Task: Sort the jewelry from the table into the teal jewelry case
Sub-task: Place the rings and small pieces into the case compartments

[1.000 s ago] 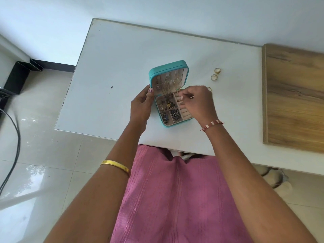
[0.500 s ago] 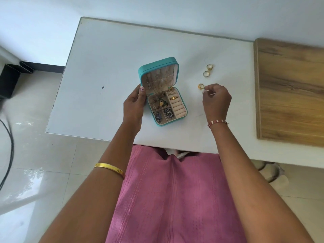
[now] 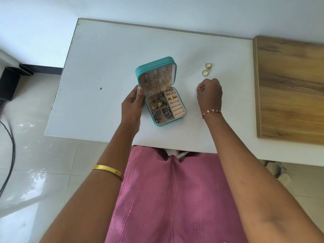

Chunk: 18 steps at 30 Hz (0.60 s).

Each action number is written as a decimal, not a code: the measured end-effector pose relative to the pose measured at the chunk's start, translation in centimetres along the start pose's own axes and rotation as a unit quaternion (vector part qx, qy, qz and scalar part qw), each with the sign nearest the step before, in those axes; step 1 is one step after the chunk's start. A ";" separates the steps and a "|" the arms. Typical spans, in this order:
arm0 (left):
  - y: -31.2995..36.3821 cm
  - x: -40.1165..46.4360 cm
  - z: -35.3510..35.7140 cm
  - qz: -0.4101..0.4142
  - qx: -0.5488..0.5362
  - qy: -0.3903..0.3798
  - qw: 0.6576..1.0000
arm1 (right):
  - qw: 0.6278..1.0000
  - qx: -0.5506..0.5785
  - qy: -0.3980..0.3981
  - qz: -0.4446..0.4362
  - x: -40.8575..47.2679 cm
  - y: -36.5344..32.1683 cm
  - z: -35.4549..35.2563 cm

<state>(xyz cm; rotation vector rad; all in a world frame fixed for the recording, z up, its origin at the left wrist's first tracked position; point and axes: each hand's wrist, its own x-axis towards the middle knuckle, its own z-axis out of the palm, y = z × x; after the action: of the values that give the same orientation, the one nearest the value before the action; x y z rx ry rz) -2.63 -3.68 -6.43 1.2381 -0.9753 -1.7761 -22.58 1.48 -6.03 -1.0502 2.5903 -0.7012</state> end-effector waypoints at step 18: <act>0.5 -0.1 0.1 -0.014 0.007 0.014 1.000 | 0.776 0.568 -0.244 0.125 -5.9 -2.8 -3.6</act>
<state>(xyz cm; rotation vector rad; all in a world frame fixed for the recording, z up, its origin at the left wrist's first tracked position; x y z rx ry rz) -2.57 -3.77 -5.90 1.2882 -0.9610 -1.7710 -18.28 5.15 -1.16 -0.3649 1.3433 -1.3910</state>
